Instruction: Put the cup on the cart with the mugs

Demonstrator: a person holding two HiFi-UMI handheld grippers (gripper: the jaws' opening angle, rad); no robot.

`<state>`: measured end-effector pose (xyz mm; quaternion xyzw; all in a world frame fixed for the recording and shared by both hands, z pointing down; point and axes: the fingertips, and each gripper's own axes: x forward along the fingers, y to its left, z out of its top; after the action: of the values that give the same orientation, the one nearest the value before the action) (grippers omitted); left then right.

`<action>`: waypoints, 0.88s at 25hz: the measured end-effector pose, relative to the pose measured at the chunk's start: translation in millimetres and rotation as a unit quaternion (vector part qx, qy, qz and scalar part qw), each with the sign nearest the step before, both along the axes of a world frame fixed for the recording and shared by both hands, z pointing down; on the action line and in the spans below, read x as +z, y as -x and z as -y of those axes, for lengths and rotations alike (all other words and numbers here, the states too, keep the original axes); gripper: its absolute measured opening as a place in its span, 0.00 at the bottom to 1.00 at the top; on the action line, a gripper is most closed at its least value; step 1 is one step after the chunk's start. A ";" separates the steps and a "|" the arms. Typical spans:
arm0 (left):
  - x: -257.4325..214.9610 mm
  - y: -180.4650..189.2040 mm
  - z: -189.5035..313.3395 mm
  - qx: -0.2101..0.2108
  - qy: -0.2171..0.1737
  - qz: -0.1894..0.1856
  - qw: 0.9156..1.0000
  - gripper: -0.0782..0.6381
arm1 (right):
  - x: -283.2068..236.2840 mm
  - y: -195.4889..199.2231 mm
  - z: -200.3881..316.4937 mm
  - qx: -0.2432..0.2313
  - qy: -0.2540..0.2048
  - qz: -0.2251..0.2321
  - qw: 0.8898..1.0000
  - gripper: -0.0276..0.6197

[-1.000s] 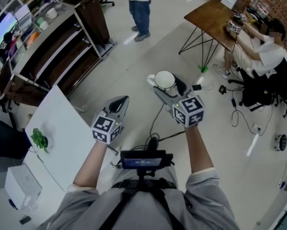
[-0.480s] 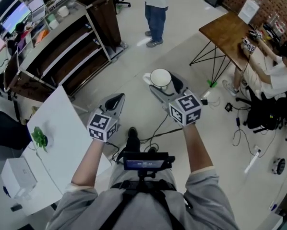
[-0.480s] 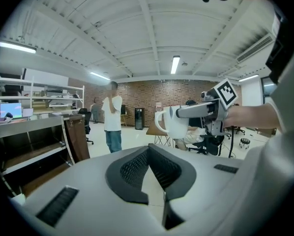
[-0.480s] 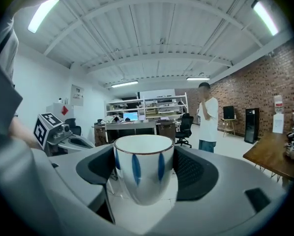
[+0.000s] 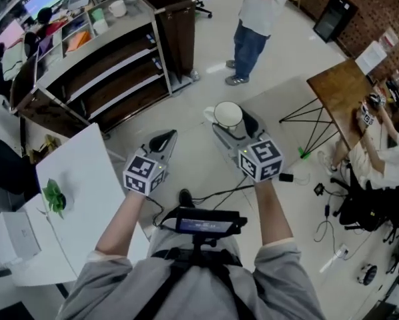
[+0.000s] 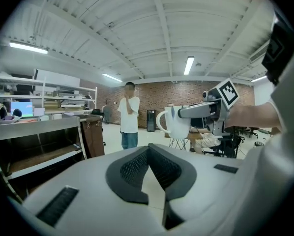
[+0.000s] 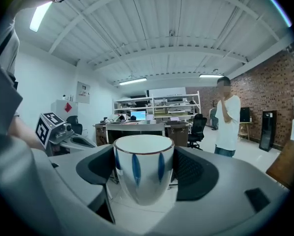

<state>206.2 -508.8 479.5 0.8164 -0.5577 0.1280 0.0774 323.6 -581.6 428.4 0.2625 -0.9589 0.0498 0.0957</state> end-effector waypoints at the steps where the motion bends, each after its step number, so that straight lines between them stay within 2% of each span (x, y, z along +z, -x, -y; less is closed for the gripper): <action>1: -2.4 12.4 8.4 -0.006 -0.001 -0.002 1.000 0.11 | -1.6 13.2 10.1 -0.006 0.000 -0.001 1.000 0.62; 6: -14.5 64.5 45.8 -0.027 -0.007 0.004 1.000 0.11 | -12.1 74.4 54.1 -0.034 -0.004 0.001 0.999 0.62; 13: -16.4 126.7 91.7 -0.079 -0.003 -0.001 0.997 0.11 | -16.1 150.4 108.9 -0.086 0.003 0.003 0.996 0.62; 22: -17.3 211.9 171.7 -0.177 -0.003 0.000 0.984 0.11 | -14.1 250.1 204.7 -0.175 0.012 0.009 0.985 0.62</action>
<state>-5.7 -680.5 462.1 0.7051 -0.6938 0.1105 0.0965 73.5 -786.3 414.4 0.0894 -0.9902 0.0461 0.0971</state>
